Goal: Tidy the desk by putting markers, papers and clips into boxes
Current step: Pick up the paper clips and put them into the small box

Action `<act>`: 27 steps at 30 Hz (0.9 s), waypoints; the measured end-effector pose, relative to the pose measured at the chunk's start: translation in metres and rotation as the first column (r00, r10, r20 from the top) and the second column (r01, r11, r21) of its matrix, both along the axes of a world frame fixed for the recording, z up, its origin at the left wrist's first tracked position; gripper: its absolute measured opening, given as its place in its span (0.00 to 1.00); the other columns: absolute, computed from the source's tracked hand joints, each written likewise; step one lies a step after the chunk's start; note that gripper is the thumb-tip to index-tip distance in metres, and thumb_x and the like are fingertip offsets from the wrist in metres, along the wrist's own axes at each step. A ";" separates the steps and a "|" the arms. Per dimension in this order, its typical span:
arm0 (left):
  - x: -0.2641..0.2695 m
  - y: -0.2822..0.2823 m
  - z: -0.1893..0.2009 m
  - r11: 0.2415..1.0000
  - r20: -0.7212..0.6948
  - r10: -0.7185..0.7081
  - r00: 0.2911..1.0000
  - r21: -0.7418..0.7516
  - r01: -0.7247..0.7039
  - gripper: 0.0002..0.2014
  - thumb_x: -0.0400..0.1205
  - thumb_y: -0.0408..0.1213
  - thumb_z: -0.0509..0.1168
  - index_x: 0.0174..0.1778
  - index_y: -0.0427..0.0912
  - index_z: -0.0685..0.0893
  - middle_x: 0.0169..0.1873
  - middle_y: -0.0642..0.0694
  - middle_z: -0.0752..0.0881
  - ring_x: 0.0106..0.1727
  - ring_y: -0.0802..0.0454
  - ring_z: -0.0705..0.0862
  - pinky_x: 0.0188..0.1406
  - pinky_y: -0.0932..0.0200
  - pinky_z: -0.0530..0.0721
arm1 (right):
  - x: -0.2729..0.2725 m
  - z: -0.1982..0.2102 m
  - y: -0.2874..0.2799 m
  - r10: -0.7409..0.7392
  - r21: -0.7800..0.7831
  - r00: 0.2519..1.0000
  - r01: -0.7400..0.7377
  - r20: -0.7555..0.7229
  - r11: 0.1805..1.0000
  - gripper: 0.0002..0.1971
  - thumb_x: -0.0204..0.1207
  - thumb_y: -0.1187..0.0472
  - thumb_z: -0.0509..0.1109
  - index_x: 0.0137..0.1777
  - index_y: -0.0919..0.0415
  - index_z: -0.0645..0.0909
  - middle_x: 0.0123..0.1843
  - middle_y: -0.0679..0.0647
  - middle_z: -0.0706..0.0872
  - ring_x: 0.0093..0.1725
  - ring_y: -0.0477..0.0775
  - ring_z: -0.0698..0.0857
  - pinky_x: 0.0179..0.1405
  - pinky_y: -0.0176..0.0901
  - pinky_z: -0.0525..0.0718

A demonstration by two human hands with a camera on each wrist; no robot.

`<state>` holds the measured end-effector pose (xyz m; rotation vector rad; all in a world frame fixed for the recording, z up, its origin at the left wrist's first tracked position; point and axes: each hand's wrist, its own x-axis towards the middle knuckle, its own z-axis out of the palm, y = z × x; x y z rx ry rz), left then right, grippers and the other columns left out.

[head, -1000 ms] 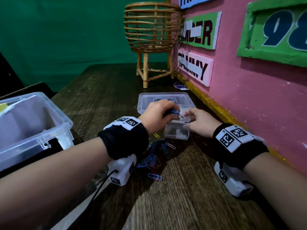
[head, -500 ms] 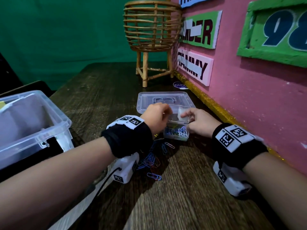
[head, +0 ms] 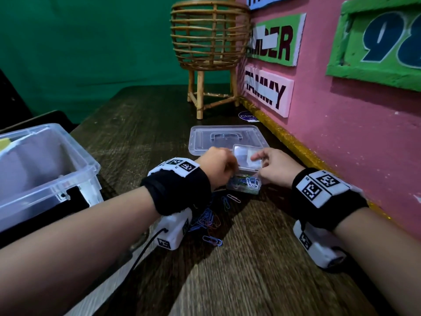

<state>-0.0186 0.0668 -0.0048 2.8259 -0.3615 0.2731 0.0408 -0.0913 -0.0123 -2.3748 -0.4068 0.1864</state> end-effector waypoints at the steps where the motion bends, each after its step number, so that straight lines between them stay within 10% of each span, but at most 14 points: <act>1: -0.002 0.000 0.000 0.999 -0.033 -0.045 0.998 0.006 0.045 0.14 0.78 0.28 0.62 0.52 0.45 0.89 0.54 0.45 0.88 0.56 0.46 0.84 0.59 0.59 0.79 | -0.001 0.000 0.000 -0.004 -0.007 1.000 0.004 0.001 1.000 0.20 0.68 0.73 0.70 0.56 0.53 0.77 0.37 0.44 0.72 0.44 0.51 0.77 0.46 0.42 0.78; 6: -0.007 0.010 0.009 0.994 0.163 0.041 0.986 -0.110 -0.023 0.16 0.76 0.24 0.57 0.52 0.41 0.86 0.53 0.42 0.86 0.57 0.43 0.83 0.56 0.50 0.81 | -0.003 0.004 -0.005 -0.129 0.001 0.990 0.129 0.053 0.992 0.18 0.69 0.71 0.69 0.57 0.56 0.76 0.53 0.54 0.76 0.49 0.53 0.76 0.46 0.39 0.73; 9: -0.012 0.026 0.003 0.987 -0.004 0.151 0.989 0.052 -0.151 0.18 0.80 0.28 0.55 0.62 0.44 0.81 0.61 0.43 0.84 0.63 0.43 0.81 0.61 0.53 0.80 | -0.004 0.006 -0.006 -0.185 -0.013 0.979 0.187 0.084 0.982 0.20 0.69 0.71 0.68 0.62 0.59 0.76 0.61 0.58 0.79 0.53 0.55 0.78 0.48 0.39 0.73; 13: -0.029 0.035 -0.010 0.970 -0.316 0.000 0.949 0.231 0.077 0.18 0.84 0.33 0.56 0.70 0.44 0.78 0.71 0.46 0.80 0.70 0.48 0.78 0.71 0.59 0.73 | -0.007 0.007 -0.006 -0.202 -0.041 0.977 0.205 0.070 0.978 0.21 0.70 0.71 0.67 0.63 0.59 0.75 0.67 0.60 0.78 0.61 0.59 0.79 0.52 0.41 0.75; 18: -0.049 0.041 -0.012 0.985 -0.182 -0.097 0.979 0.122 0.120 0.15 0.79 0.34 0.59 0.58 0.41 0.86 0.55 0.42 0.87 0.58 0.45 0.84 0.62 0.55 0.80 | -0.007 0.009 -0.006 -0.231 -0.064 0.971 0.234 0.062 0.970 0.21 0.71 0.71 0.68 0.64 0.60 0.75 0.67 0.61 0.78 0.62 0.61 0.79 0.51 0.41 0.74; 27: -0.040 0.000 -0.011 0.929 -0.328 -0.301 0.895 0.111 0.353 0.20 0.80 0.41 0.66 0.69 0.47 0.80 0.72 0.49 0.78 0.70 0.52 0.78 0.73 0.60 0.72 | -0.009 0.010 -0.011 -0.282 -0.086 0.958 0.286 0.062 0.954 0.21 0.73 0.70 0.66 0.67 0.62 0.73 0.68 0.61 0.78 0.64 0.62 0.79 0.47 0.38 0.70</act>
